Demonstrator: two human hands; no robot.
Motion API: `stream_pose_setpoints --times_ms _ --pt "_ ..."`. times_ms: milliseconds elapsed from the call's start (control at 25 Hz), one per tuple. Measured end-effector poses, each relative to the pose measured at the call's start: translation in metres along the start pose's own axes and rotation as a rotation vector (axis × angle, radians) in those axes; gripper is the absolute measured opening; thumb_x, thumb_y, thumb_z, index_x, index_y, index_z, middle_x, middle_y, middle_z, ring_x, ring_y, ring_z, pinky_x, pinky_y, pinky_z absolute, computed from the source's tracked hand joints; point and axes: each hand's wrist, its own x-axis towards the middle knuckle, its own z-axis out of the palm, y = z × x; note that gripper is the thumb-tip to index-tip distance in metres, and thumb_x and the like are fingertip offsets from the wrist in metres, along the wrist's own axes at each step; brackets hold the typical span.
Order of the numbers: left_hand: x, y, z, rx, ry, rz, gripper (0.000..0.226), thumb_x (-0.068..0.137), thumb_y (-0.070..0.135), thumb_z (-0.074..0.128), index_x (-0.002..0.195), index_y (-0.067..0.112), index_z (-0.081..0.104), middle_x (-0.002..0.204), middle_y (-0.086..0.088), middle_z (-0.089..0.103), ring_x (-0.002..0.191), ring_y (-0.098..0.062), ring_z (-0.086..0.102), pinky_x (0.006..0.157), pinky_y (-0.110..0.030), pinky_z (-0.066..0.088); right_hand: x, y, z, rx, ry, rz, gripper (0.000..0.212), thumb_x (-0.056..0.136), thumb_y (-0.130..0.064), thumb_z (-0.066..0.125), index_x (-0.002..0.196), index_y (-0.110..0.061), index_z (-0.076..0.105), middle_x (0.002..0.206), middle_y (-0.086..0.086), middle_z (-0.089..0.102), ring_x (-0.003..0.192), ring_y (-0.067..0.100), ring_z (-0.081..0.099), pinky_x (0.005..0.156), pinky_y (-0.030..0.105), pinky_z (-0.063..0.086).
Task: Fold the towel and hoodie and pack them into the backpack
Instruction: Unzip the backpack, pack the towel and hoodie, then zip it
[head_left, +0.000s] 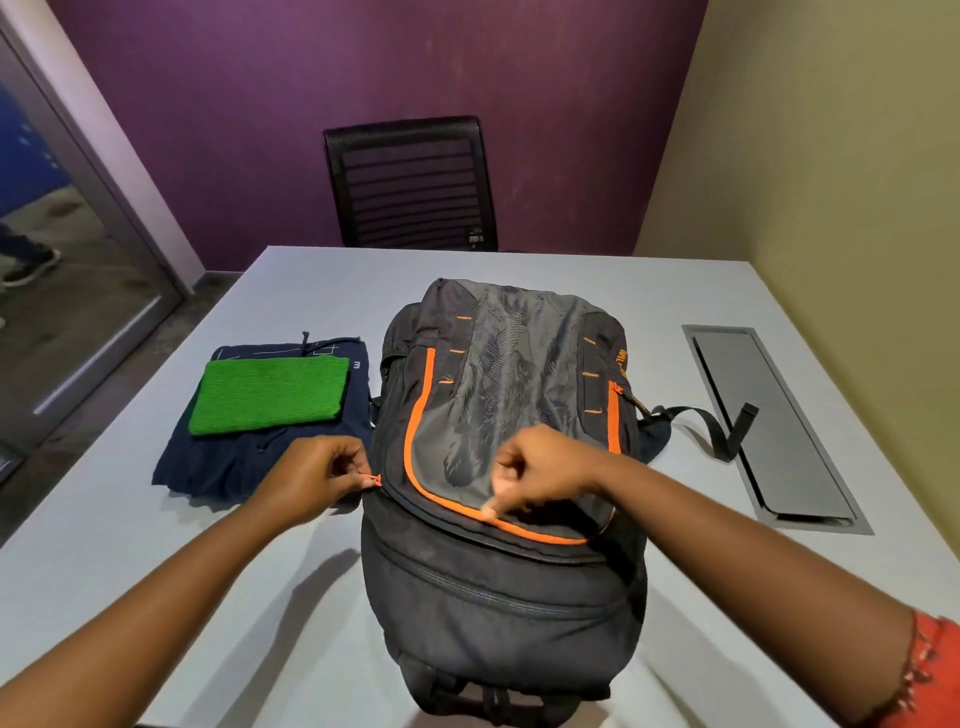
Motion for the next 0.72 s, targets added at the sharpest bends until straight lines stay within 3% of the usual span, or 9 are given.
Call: stream_pose_setpoints --times_ms 80,200,320,440,560,720 --pt "0.006 0.011 -0.004 -0.049 -0.04 -0.01 0.022 0.074 0.006 0.076 0.062 0.017 0.061 0.06 0.004 0.063 0.05 0.002 0.055 0.049 -0.011 0.042 0.015 -0.024 0.019 0.011 0.224 -0.069 0.034 0.065 -0.044 0.081 0.075 -0.02 0.06 0.073 -0.005 0.059 0.069 0.012 0.055 0.069 0.028 0.047" --pt "0.008 0.021 -0.006 -0.125 -0.08 -0.007 0.022 0.076 0.003 0.074 0.062 0.014 0.06 0.055 0.005 0.059 0.045 0.003 0.051 0.046 -0.009 0.039 0.035 -0.051 0.049 -0.143 0.322 -0.047 0.053 0.063 -0.051 0.08 0.087 -0.011 0.054 0.093 0.006 0.063 0.084 0.023 0.057 0.07 0.03 0.042" --pt "0.009 0.018 -0.011 -0.187 -0.167 -0.003 0.02 0.075 0.001 0.073 0.063 0.013 0.063 0.052 0.006 0.06 0.048 0.002 0.053 0.051 -0.012 0.043 0.042 -0.059 0.057 -0.287 0.391 -0.051 0.03 0.077 -0.028 0.072 0.072 -0.01 0.048 0.095 0.017 0.066 0.091 0.033 0.06 0.067 0.03 0.04" --pt "0.013 0.013 -0.017 -0.166 -0.258 0.069 0.016 0.076 0.002 0.073 0.068 0.013 0.066 0.059 0.011 0.066 0.058 0.001 0.058 0.057 -0.011 0.045 0.043 -0.058 0.057 -0.271 0.373 -0.043 0.036 0.077 -0.012 0.066 0.054 -0.012 0.04 0.083 0.018 0.065 0.079 0.03 0.057 0.064 0.028 0.039" --pt "0.027 0.003 -0.023 -0.119 -0.283 0.12 0.016 0.077 0.004 0.072 0.069 0.016 0.066 0.065 0.014 0.067 0.063 0.0 0.06 0.061 -0.012 0.045 0.046 -0.055 0.054 -0.204 0.326 -0.074 0.008 0.073 -0.009 0.07 0.071 -0.004 0.064 0.09 0.015 0.07 0.086 0.027 0.063 0.076 0.031 0.05" --pt "0.057 -0.008 -0.028 -0.053 -0.225 0.113 0.024 0.078 0.003 0.071 0.066 0.022 0.062 0.062 0.016 0.066 0.062 0.002 0.059 0.06 -0.013 0.045 0.048 -0.051 0.046 -0.15 0.282 -0.093 0.022 0.071 -0.008 0.072 0.085 0.008 0.067 0.091 0.018 0.071 0.087 0.029 0.066 0.075 0.032 0.051"
